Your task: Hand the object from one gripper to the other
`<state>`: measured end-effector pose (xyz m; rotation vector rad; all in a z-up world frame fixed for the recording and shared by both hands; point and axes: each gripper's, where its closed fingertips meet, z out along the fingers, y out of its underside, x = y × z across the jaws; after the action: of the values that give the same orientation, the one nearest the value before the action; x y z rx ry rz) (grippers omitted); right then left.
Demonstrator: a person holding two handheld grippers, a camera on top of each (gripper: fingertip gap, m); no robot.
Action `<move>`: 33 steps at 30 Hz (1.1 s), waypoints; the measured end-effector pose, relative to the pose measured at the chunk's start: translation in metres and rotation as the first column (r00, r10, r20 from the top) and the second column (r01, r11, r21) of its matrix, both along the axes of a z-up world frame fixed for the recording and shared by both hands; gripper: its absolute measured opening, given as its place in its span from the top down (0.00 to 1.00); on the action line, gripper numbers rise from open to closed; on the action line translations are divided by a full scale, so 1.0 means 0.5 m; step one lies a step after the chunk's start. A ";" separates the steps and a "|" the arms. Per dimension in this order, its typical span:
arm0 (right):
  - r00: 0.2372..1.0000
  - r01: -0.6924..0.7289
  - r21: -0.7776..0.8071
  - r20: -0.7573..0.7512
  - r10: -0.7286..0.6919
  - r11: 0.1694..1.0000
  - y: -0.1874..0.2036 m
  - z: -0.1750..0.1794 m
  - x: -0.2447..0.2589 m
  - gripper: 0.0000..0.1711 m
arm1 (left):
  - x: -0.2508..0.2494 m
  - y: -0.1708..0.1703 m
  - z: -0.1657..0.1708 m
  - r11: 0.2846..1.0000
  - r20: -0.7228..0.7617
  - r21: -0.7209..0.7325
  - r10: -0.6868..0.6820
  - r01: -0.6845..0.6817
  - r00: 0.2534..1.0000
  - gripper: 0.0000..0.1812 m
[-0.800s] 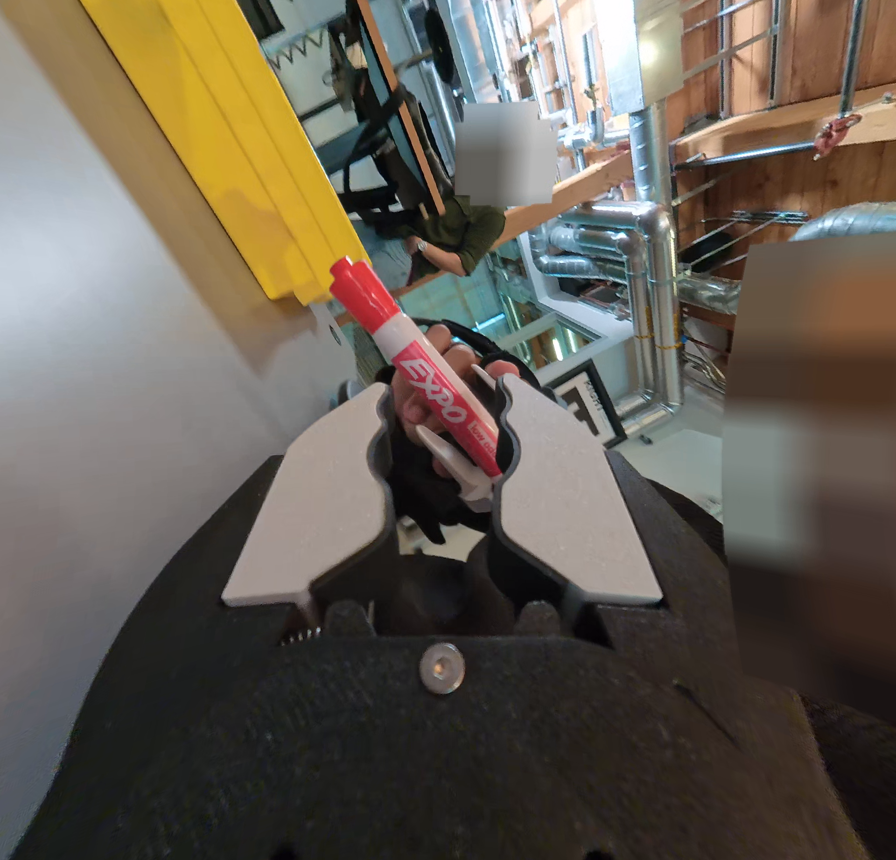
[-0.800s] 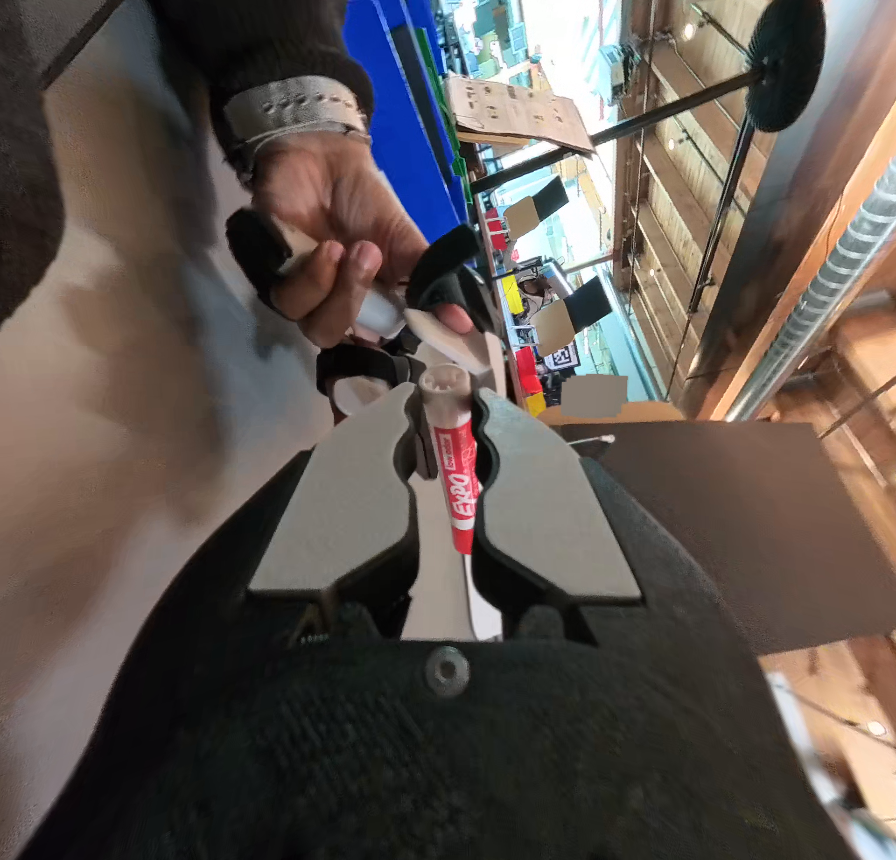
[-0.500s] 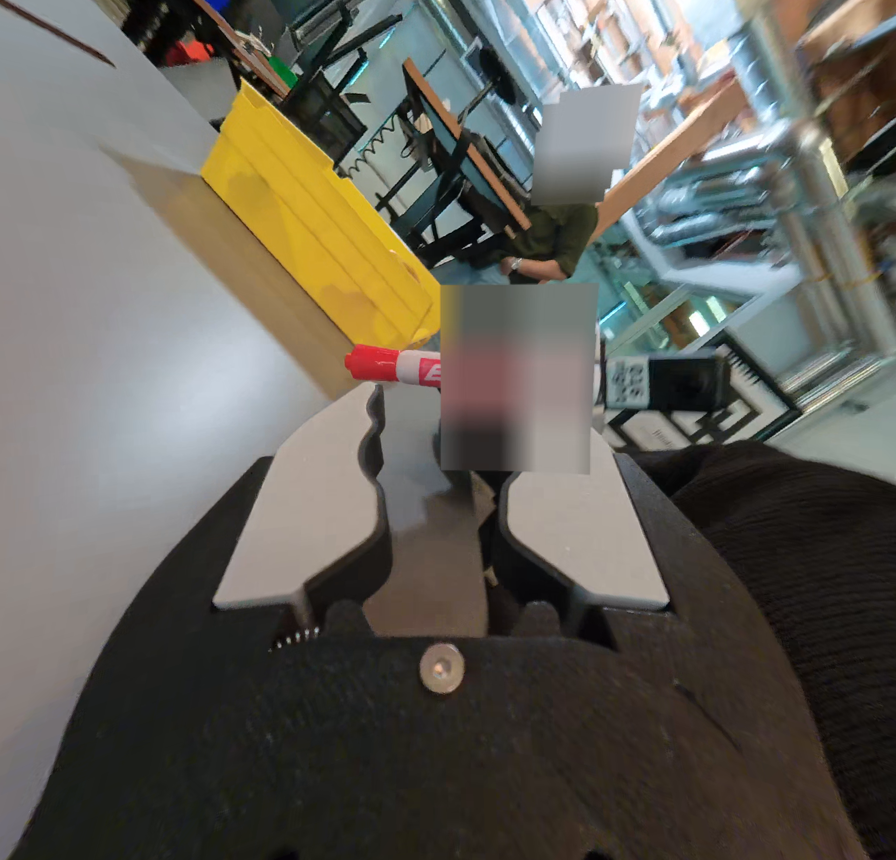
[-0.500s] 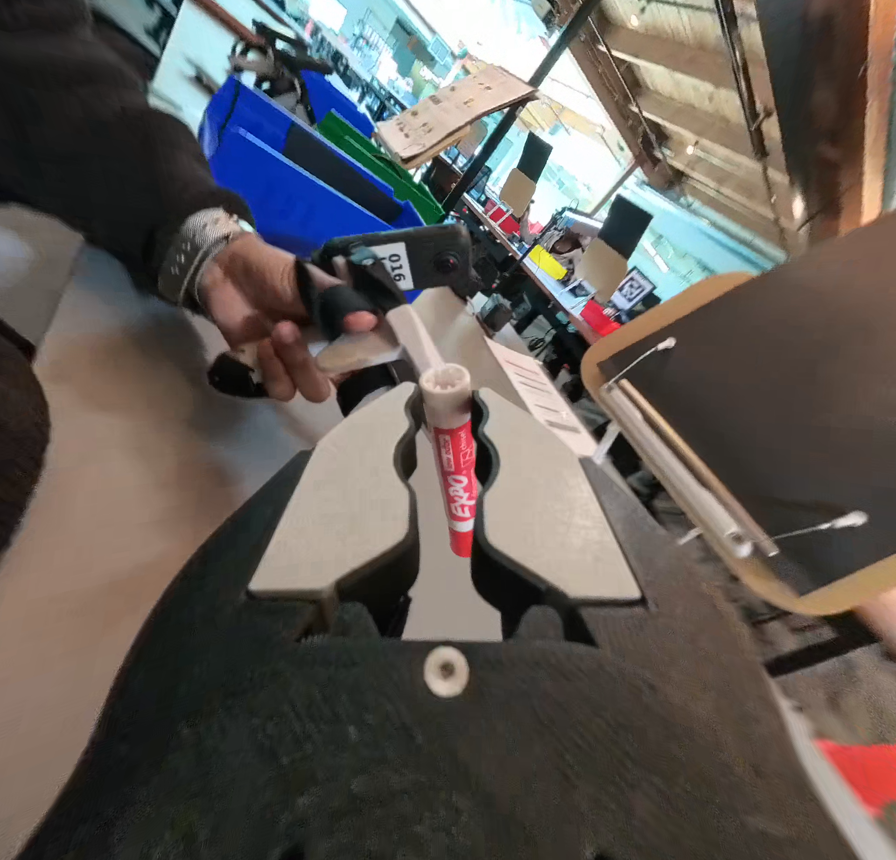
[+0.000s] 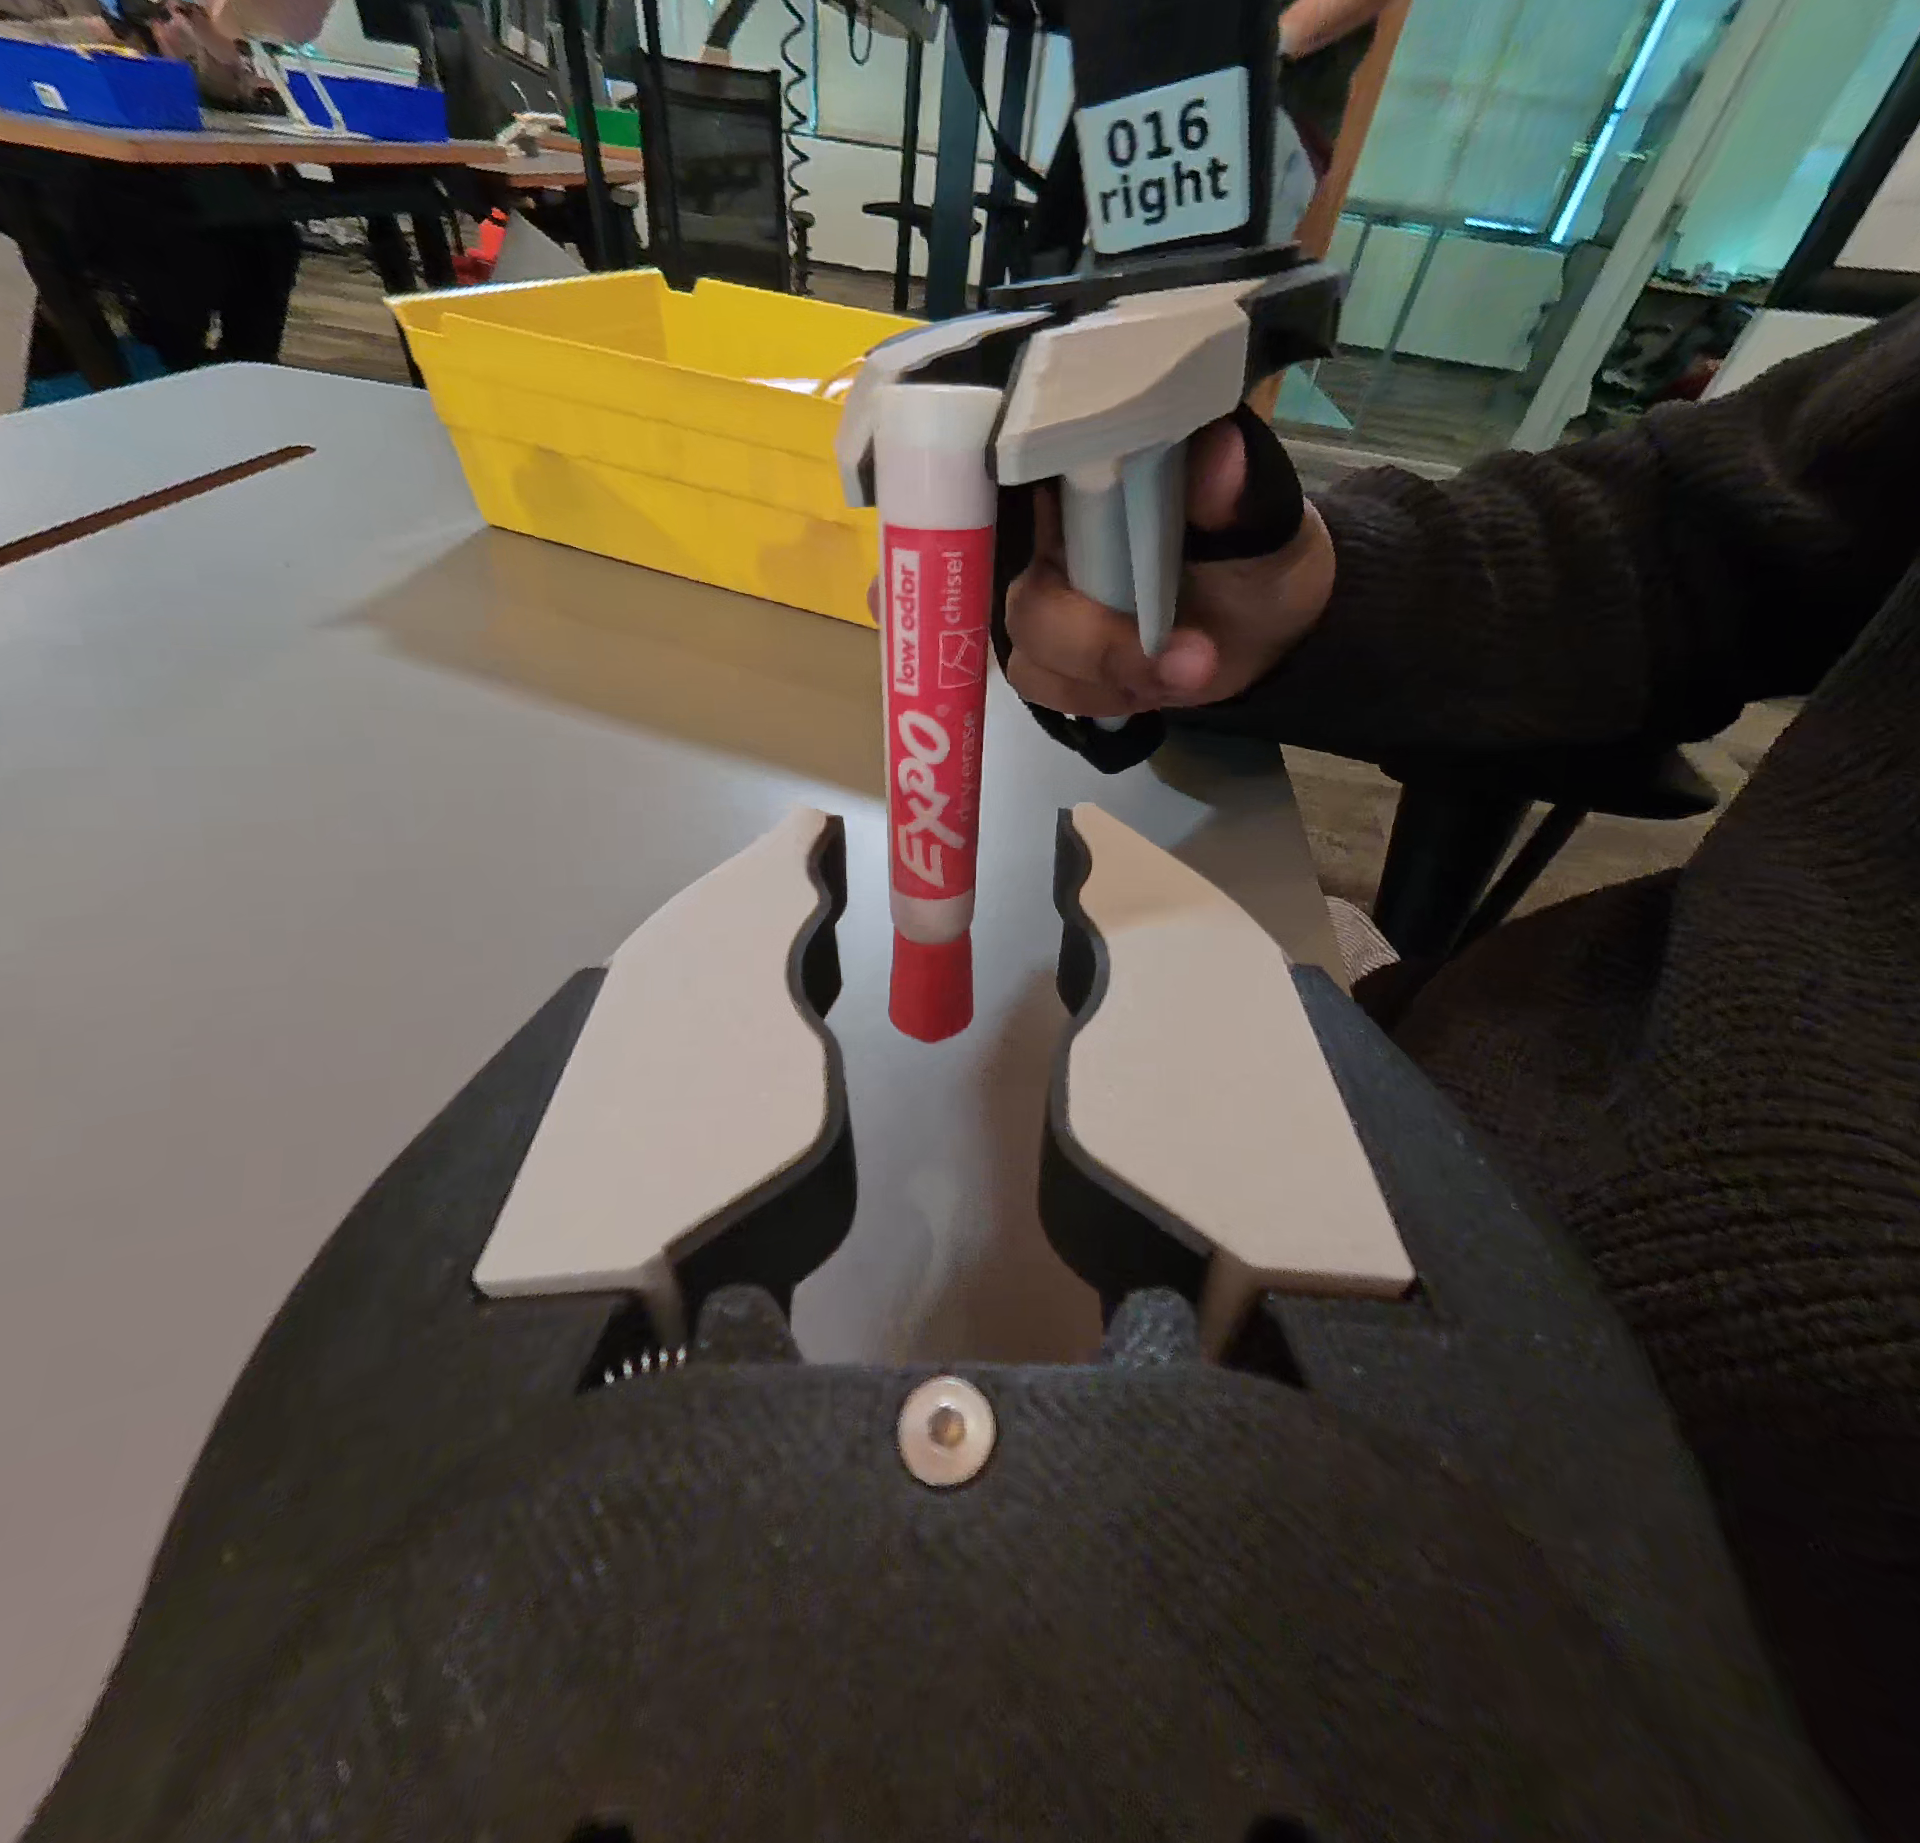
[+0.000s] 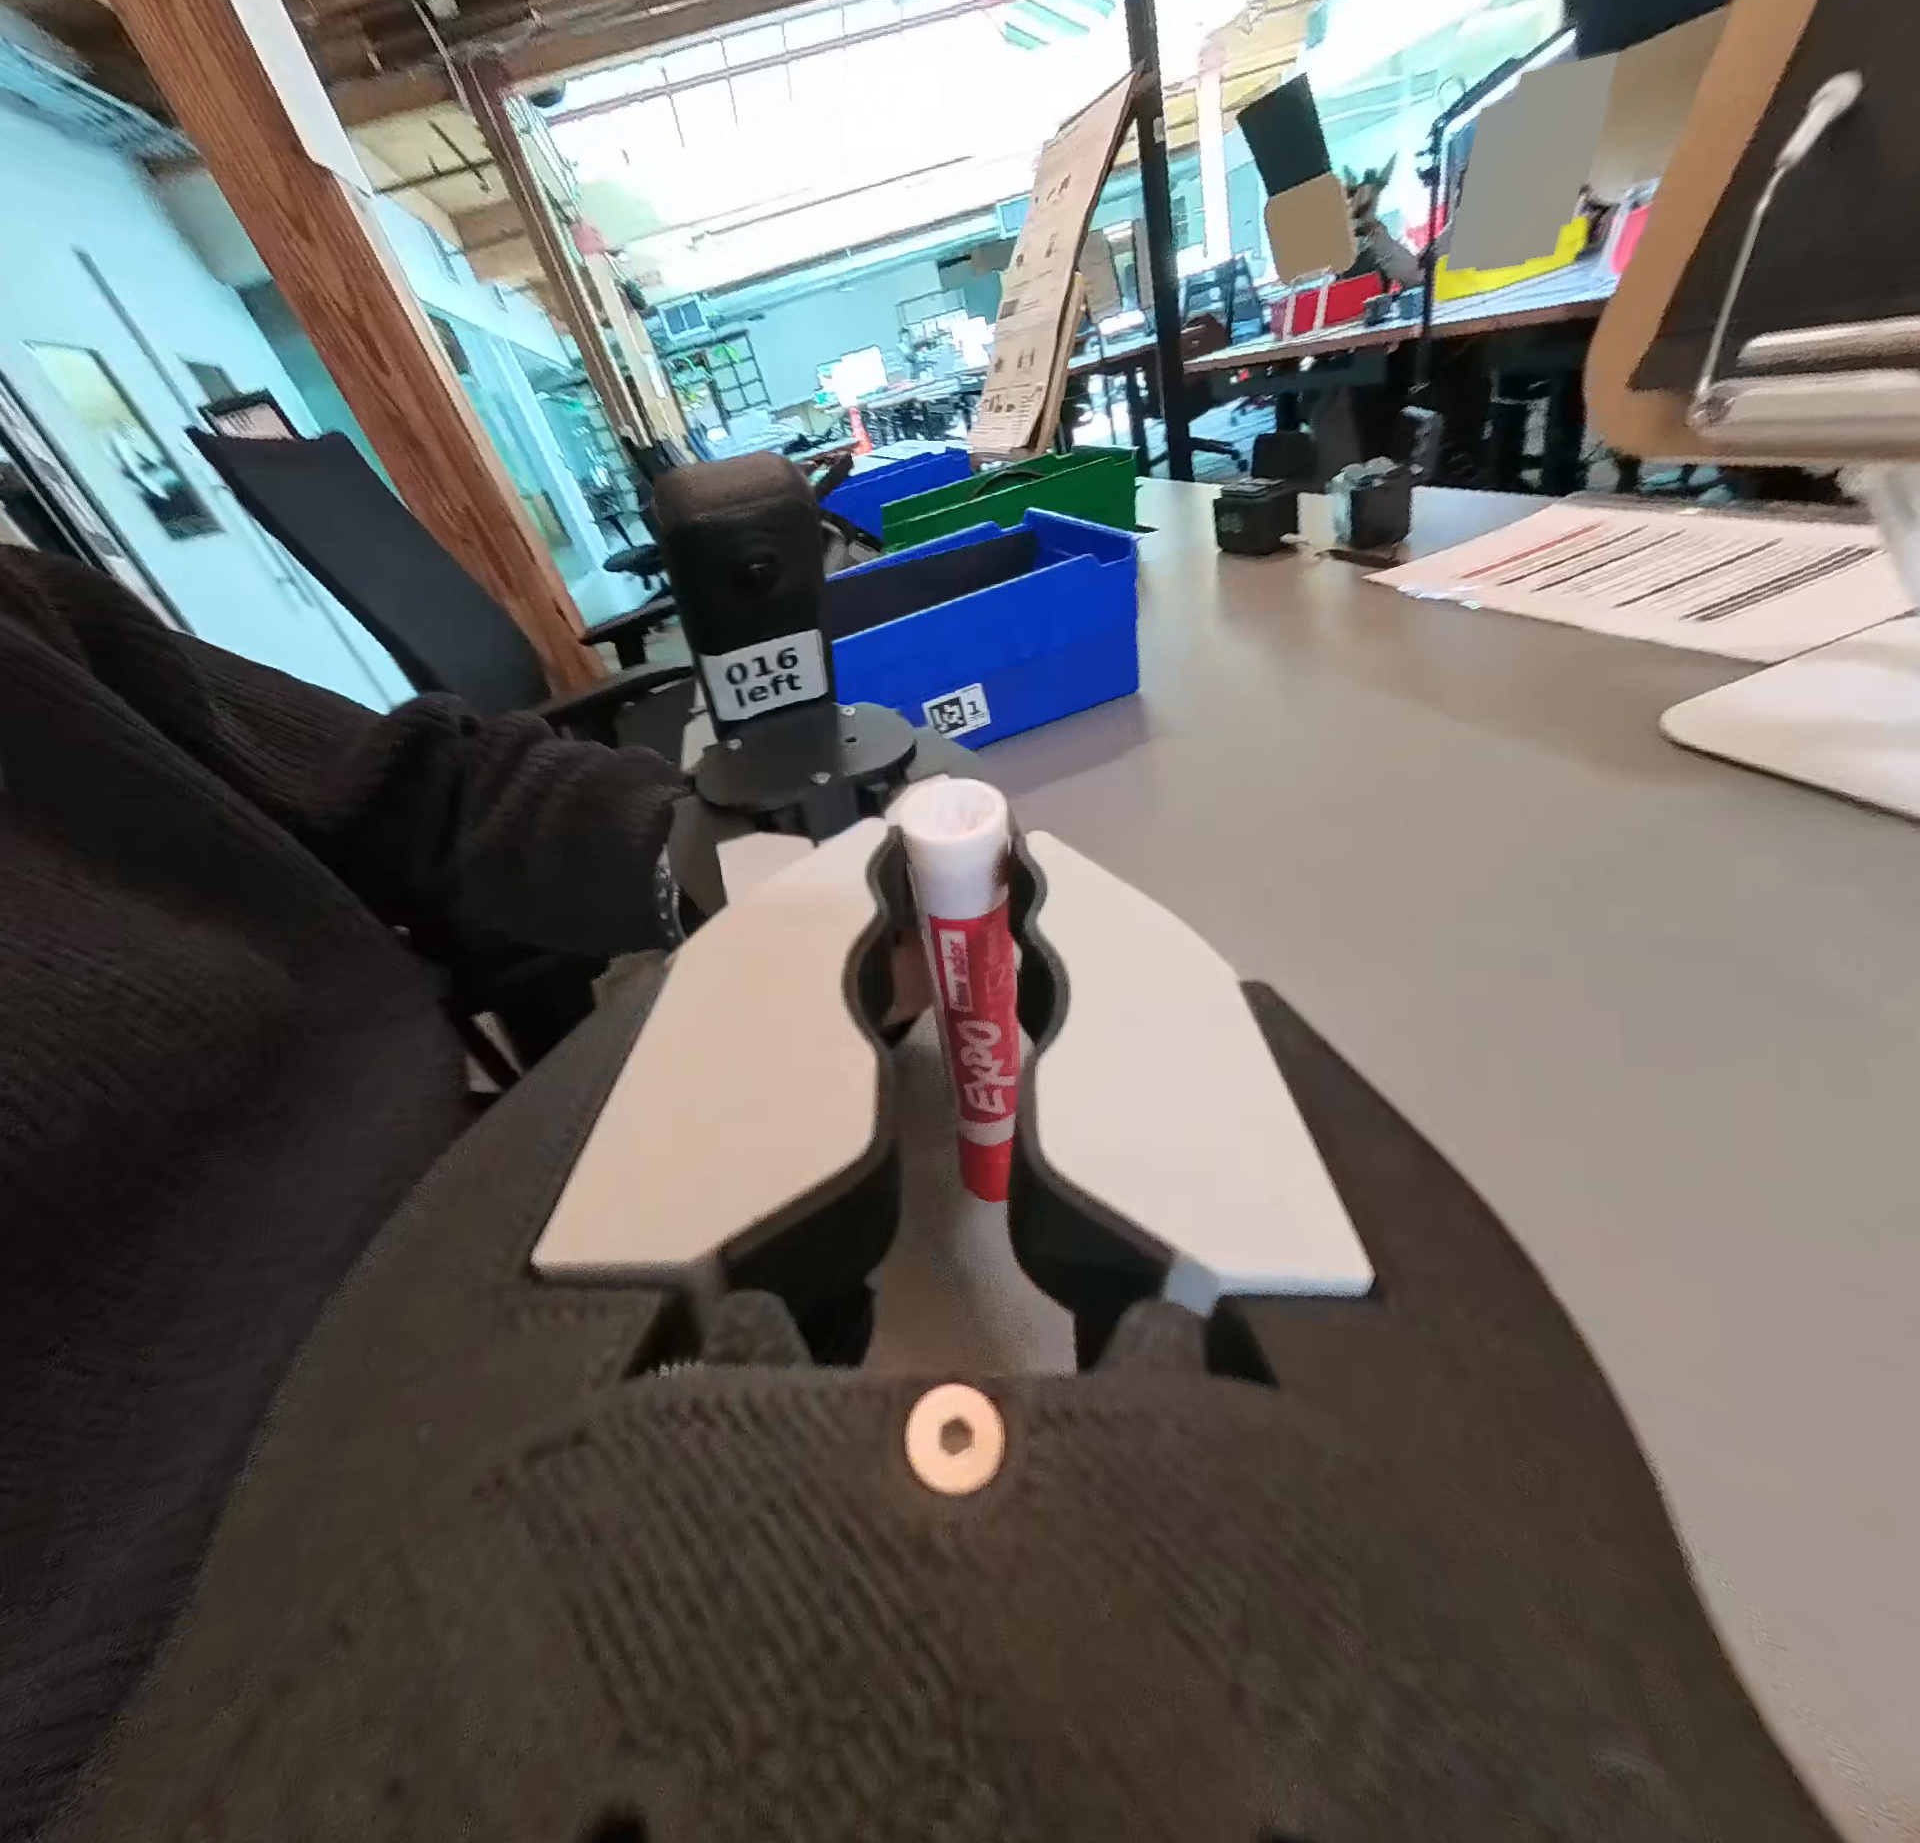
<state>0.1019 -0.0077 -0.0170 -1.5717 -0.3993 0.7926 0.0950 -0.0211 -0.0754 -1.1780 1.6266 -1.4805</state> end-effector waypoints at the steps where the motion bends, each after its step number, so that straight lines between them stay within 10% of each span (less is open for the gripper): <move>1: 1.000 -0.012 -0.012 -0.023 0.012 1.000 0.000 0.000 -0.003 0.89 | 0.000 -0.004 -0.003 1.000 -0.009 0.002 -0.009 0.009 1.000 0.78; 16: 0.998 -0.060 0.008 -0.034 0.060 0.998 -0.007 0.003 -0.014 0.88 | 0.001 -0.009 -0.015 0.999 -0.053 0.032 -0.016 0.017 0.998 0.89; 33: 0.998 -0.038 -0.067 0.054 0.041 0.997 0.015 -0.053 -0.017 0.86 | -0.012 0.074 0.084 0.890 0.104 -0.457 0.060 -0.006 0.993 0.90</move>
<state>0.0936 -0.0004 -0.0437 -1.6541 -0.4495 0.8013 0.0890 0.0157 -0.0334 -1.3267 1.2045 -1.9379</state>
